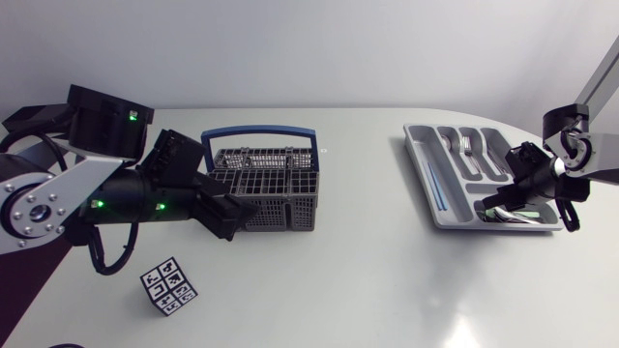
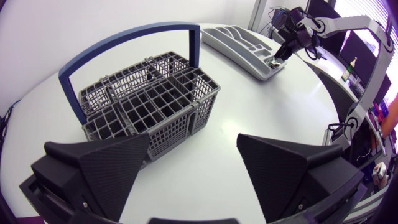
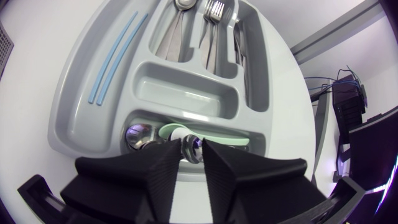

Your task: Transfer all utensils from the basket to the drawer tray.

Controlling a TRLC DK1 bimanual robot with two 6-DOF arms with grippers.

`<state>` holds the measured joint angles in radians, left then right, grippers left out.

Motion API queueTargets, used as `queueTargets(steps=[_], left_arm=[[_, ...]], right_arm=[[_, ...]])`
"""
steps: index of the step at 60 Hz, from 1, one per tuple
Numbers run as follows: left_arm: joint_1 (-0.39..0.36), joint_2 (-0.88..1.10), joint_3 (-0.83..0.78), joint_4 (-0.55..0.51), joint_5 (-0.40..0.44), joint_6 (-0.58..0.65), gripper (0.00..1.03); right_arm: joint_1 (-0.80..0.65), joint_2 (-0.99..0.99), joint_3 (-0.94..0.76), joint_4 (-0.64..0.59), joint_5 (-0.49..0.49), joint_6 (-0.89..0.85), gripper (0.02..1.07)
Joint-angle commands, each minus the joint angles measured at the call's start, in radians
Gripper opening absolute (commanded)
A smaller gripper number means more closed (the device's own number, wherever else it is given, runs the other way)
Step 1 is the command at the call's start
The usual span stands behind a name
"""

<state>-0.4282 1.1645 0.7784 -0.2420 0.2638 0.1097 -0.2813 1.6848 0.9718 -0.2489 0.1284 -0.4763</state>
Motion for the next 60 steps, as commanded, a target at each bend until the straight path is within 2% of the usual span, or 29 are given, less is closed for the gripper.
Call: queueTargets(steps=[1, 5, 7, 20, 30, 60], left_arm=[[-0.006, -0.019, -0.034, -0.010, 0.009, 0.008, 0.98], [-0.003, -0.028, -0.039, -0.010, 0.009, 0.007, 0.98], [-0.001, -0.031, -0.042, -0.010, 0.009, 0.007, 0.98], [0.029, -0.078, -0.062, -0.016, 0.009, 0.007, 0.98], [0.075, -0.123, -0.079, -0.022, 0.006, 0.008, 0.98], [0.233, -0.301, -0.163, -0.029, -0.006, 0.031, 0.98]], right_arm=[[0.019, -0.030, -0.030, 0.014, 0.005, -0.008, 0.77], [0.031, -0.057, -0.041, 0.020, 0.005, -0.008, 0.97], [0.037, -0.070, -0.045, 0.020, 0.005, -0.010, 1.03], [0.071, -0.203, -0.081, 0.025, -0.038, -0.030, 1.03], [0.096, -0.320, -0.096, 0.000, -0.118, -0.061, 1.03], [0.214, -0.642, -0.205, 0.014, -0.113, 0.097, 1.03]])
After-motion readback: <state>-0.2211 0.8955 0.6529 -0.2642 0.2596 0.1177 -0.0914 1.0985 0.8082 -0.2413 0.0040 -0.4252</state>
